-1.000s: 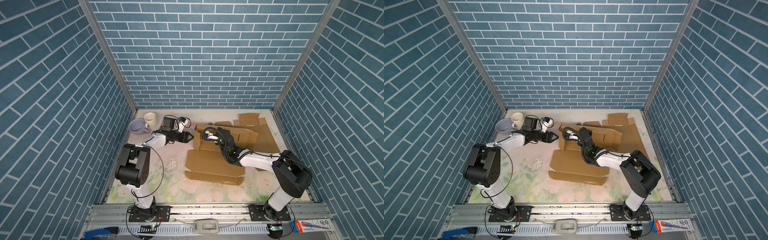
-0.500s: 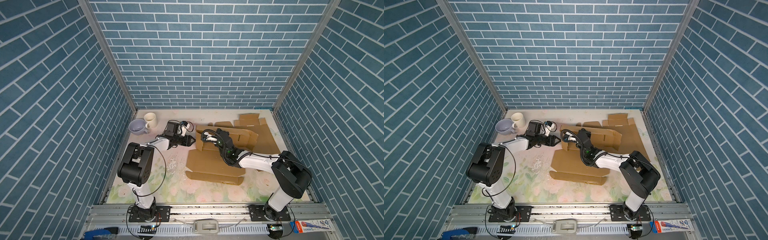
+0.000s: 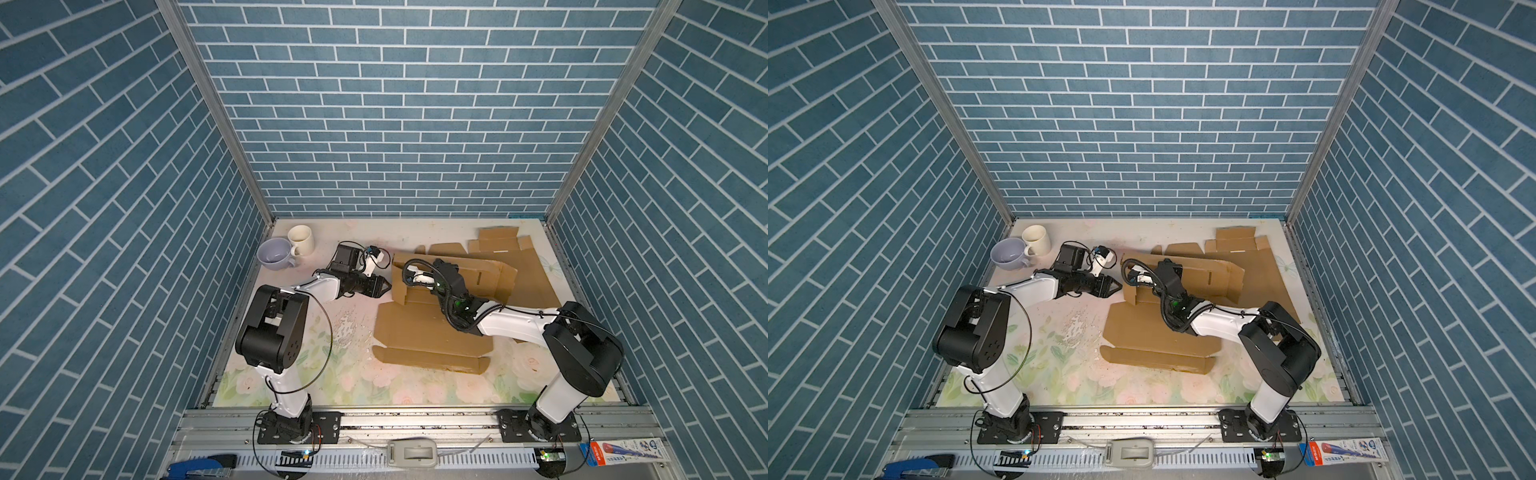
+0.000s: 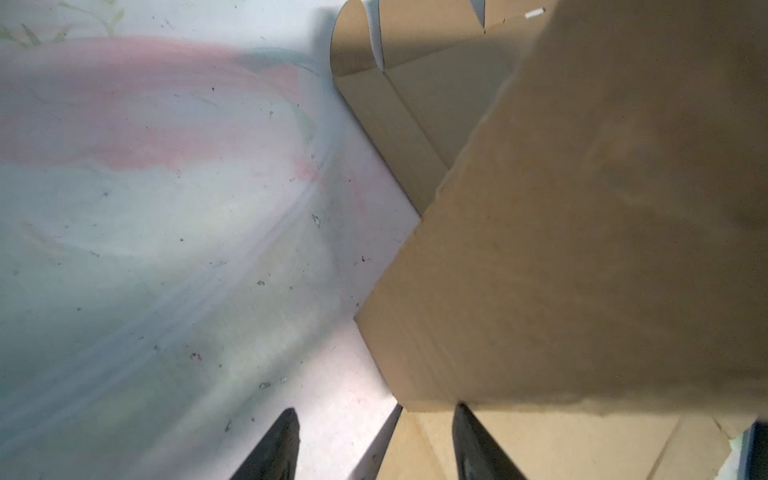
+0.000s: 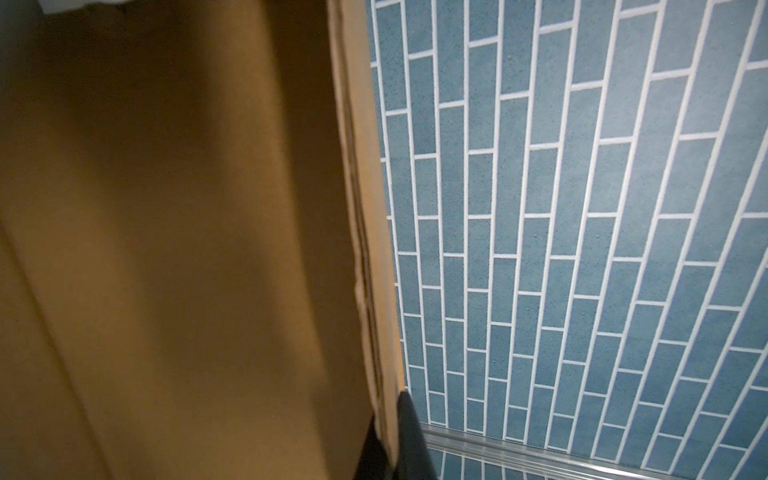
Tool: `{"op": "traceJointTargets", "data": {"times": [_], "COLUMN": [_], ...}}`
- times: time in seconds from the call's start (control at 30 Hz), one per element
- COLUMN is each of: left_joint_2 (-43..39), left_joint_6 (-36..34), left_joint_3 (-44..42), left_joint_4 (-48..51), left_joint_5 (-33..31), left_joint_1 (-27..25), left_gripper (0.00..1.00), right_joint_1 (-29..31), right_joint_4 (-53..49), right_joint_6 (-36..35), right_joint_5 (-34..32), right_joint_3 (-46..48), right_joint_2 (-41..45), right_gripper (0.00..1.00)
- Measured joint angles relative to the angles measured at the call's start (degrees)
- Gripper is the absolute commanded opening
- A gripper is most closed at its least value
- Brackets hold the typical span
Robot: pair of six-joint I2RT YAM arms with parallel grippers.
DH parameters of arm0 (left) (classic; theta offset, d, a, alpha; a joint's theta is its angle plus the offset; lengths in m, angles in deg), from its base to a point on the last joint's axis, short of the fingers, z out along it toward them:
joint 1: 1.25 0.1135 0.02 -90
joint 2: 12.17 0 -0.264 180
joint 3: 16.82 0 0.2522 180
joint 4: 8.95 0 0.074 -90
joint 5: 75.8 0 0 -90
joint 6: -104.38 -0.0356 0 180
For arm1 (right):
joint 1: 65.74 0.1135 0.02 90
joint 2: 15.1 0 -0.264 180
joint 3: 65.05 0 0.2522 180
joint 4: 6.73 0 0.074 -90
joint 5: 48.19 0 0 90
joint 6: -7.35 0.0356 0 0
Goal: Fold the paper box
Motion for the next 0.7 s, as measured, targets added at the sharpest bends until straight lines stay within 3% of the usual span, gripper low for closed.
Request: {"op": "traceJointTargets", "data": {"times": [0.37,0.7], "left_joint_2": [-0.4,-1.1], "left_joint_6": [-7.4,-1.7], "left_joint_3": [5.7,-0.4], "left_joint_4": [9.5,-3.5], "left_joint_5": [0.6,2.3], "left_joint_1": [0.2,-1.8], "left_gripper": [0.65,0.61], "right_joint_1": [-0.1,-0.1], "right_joint_4": [-0.3,-0.4], "right_joint_6": [0.0,0.0], "right_joint_5": [0.6,0.6], "right_joint_3": [0.0,0.0], "right_joint_2": [0.0,0.0], "right_gripper": [0.00,0.00]}}
